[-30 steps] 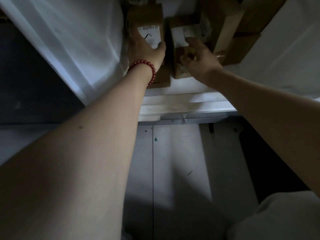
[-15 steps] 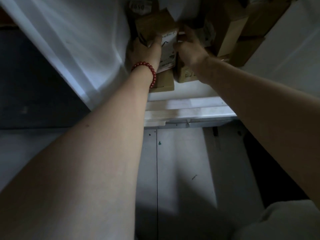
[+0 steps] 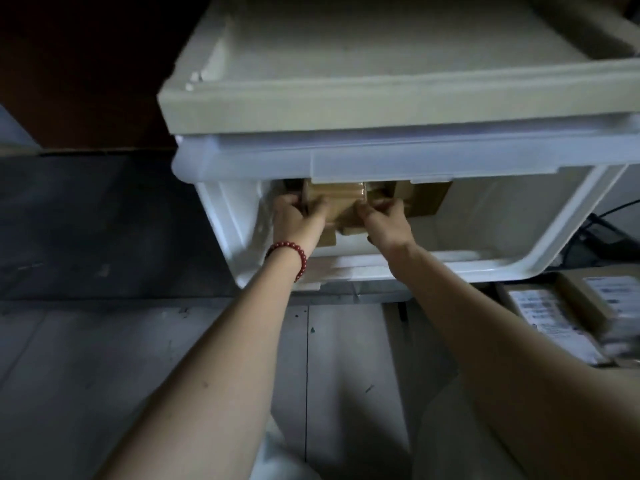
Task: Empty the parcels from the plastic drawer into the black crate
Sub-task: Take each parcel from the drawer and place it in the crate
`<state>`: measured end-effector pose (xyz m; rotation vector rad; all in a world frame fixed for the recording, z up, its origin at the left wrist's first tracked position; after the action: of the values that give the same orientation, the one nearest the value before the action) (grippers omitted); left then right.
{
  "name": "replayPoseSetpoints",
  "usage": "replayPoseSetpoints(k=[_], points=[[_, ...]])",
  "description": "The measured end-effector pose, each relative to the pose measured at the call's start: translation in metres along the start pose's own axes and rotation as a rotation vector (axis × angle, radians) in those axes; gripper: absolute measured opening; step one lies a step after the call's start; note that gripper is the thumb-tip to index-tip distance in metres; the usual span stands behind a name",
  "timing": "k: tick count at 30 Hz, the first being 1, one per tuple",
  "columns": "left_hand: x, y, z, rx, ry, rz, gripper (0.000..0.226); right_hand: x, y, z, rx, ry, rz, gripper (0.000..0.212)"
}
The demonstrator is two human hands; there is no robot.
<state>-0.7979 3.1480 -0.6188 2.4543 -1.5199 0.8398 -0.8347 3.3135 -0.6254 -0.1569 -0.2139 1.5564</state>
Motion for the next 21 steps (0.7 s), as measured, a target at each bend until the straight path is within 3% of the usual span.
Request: replayPoseSetpoints(k=[4,8,11,15,21], points=[[0.007,-0.046,-0.003,-0.016,0.058,0.044,0.058,0.015,-0.045,0.006,0.048,-0.106,0.033,0.042],[0.014,-0.091,-0.004,0.001,0.040,0.073,0.072,0.026,-0.088,0.014,0.134,-0.120,0.114,0.037],[0.019,-0.123,0.003,0.021,-0.026,0.069,0.065,0.037,-0.118,0.012,0.182,-0.049,0.158,0.031],[0.021,-0.158,0.015,0.003,-0.081,0.121,0.046,0.046,-0.141,-0.001,0.130,-0.032,0.276,0.031],[0.035,-0.184,0.033,-0.020,-0.095,0.133,0.058,0.056,-0.149,-0.010,0.005,-0.050,0.347,0.032]])
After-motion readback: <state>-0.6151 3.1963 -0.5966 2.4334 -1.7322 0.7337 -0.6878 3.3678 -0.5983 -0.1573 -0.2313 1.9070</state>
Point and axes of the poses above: each hand's wrist, its own y-axis towards the middle knuckle, its own x-axis out of the back of the hand, z = x × y, the point moved 8 cm from there along y, towards the middle knuckle, and after that the axes turned 12 degrees about y, right-handed, at the moved point
